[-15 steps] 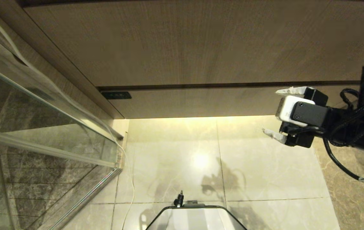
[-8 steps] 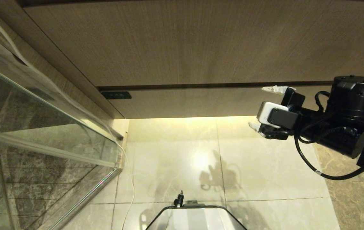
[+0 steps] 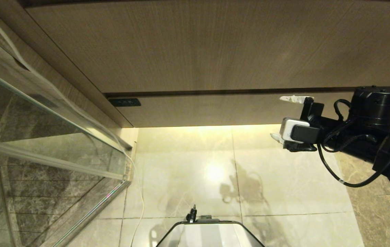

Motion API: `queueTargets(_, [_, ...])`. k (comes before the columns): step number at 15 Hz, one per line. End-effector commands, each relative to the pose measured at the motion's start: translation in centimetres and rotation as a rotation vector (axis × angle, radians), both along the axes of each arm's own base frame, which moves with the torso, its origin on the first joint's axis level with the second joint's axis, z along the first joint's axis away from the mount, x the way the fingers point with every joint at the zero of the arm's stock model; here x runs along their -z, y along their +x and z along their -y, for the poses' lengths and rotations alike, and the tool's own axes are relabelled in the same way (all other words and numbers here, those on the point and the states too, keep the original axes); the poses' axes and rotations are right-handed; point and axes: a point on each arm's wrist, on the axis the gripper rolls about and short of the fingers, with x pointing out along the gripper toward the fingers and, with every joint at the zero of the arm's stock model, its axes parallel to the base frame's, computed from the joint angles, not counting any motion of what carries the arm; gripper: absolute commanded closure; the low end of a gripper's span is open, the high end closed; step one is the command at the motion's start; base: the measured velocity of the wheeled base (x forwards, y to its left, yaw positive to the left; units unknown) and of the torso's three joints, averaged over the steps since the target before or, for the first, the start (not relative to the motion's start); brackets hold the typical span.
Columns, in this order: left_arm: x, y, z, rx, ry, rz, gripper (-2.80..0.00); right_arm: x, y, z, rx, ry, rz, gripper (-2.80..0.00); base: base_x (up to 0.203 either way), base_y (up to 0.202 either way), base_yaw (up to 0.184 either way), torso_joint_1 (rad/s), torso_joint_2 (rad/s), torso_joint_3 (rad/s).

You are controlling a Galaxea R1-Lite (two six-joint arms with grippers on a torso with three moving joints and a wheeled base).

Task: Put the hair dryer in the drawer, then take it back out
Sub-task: Pull open the drawer

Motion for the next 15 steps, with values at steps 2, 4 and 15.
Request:
queueTargets(2, [0.0, 0.0, 0.0, -0.001, 0.0, -0.001, 0.0, 0.6, 1.0, 0.4, 0.003, -0.011, -0.017, -2.8, 0.0, 0.0, 0.0, 0.0, 0.0, 0.0])
queueTargets(4, [0.0, 0.0, 0.0, -0.001, 0.0, 0.002, 0.0, 0.9, 1.8, 0.4, 0.01, -0.016, -0.023, -2.8, 0.0, 0.0, 0.0, 0.0, 0.0, 0.0])
queueTargets(15, [0.0, 0.0, 0.0, -0.001, 0.0, 0.0, 0.0, 0.0, 4.8, -0.3, 0.01, -0.047, -0.211, -2.8, 0.0, 0.0, 0.0, 0.0, 0.0, 0.0])
